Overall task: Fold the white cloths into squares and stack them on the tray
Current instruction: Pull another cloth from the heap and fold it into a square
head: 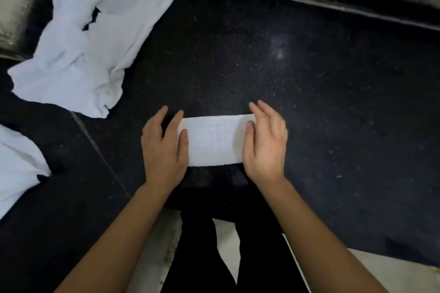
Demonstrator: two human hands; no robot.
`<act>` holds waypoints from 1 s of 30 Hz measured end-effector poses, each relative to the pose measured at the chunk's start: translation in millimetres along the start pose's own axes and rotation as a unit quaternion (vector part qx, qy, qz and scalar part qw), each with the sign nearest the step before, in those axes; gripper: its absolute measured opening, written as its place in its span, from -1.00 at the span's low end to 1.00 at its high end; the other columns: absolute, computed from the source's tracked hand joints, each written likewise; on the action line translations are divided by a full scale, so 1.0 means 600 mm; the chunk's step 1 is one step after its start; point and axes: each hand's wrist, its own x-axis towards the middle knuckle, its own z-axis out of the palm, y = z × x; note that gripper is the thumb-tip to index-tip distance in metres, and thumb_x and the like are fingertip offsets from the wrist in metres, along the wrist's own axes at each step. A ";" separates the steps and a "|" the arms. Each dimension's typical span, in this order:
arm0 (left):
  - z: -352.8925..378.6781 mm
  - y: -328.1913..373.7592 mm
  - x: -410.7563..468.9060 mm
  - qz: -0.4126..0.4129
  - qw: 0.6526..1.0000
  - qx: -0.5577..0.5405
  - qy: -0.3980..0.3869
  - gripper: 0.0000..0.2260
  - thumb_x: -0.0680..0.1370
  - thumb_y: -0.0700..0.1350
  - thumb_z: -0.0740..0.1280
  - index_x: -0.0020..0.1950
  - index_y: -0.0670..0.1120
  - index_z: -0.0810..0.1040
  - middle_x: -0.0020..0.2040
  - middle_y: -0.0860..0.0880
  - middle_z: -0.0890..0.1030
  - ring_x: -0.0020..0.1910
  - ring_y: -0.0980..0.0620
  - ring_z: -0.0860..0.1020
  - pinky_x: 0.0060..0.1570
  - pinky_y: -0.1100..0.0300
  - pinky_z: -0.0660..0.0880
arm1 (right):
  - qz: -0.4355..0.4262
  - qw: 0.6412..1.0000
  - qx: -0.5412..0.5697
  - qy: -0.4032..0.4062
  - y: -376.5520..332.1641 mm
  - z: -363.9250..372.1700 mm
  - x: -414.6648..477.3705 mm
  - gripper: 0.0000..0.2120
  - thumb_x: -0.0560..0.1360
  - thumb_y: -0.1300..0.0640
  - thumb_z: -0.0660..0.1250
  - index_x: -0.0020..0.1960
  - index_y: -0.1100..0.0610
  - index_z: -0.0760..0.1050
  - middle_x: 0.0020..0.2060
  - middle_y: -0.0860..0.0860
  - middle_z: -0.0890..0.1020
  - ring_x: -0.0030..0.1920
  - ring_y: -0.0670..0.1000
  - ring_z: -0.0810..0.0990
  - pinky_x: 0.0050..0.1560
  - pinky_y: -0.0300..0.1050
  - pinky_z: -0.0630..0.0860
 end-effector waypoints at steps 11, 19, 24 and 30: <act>0.027 -0.007 0.006 0.066 0.961 0.185 -0.194 -0.42 0.68 0.11 -0.14 0.62 -0.20 -0.03 0.64 -0.17 -0.06 0.62 -0.09 -0.09 0.52 -0.29 -0.07 | -0.062 0.943 -0.270 -0.186 0.035 0.052 0.010 -0.37 0.68 -0.24 -0.09 0.64 0.06 0.03 0.63 0.18 -0.01 0.62 0.21 -0.08 0.57 0.29 -0.08; 0.030 -0.009 0.006 0.065 0.964 0.178 -0.189 -0.41 0.68 0.12 -0.16 0.62 -0.18 -0.03 0.64 -0.15 -0.06 0.62 -0.08 -0.09 0.53 -0.28 -0.09 | -0.003 0.940 -0.281 -0.194 0.070 -0.003 0.023 -0.36 0.68 -0.24 -0.15 0.65 0.09 -0.03 0.63 0.19 -0.12 0.62 0.20 -0.20 0.56 0.33 -0.15; 0.029 -0.009 0.006 0.069 0.965 0.171 -0.184 -0.42 0.69 0.11 -0.13 0.62 -0.19 0.00 0.64 -0.16 -0.02 0.62 -0.09 -0.06 0.53 -0.28 -0.08 | -0.112 0.951 -0.232 -0.171 -0.005 0.017 -0.009 -0.39 0.70 -0.19 -0.04 0.64 0.11 0.04 0.62 0.21 -0.03 0.62 0.20 -0.10 0.58 0.27 -0.10; 0.027 -0.005 0.007 0.065 0.963 0.181 -0.191 -0.42 0.67 0.11 -0.13 0.62 -0.17 -0.01 0.64 -0.15 -0.02 0.62 -0.09 -0.05 0.53 -0.28 -0.07 | -0.094 0.933 -0.267 -0.223 0.040 0.023 -0.024 -0.38 0.69 -0.22 -0.01 0.63 0.10 0.09 0.62 0.21 0.03 0.62 0.22 -0.03 0.56 0.29 -0.01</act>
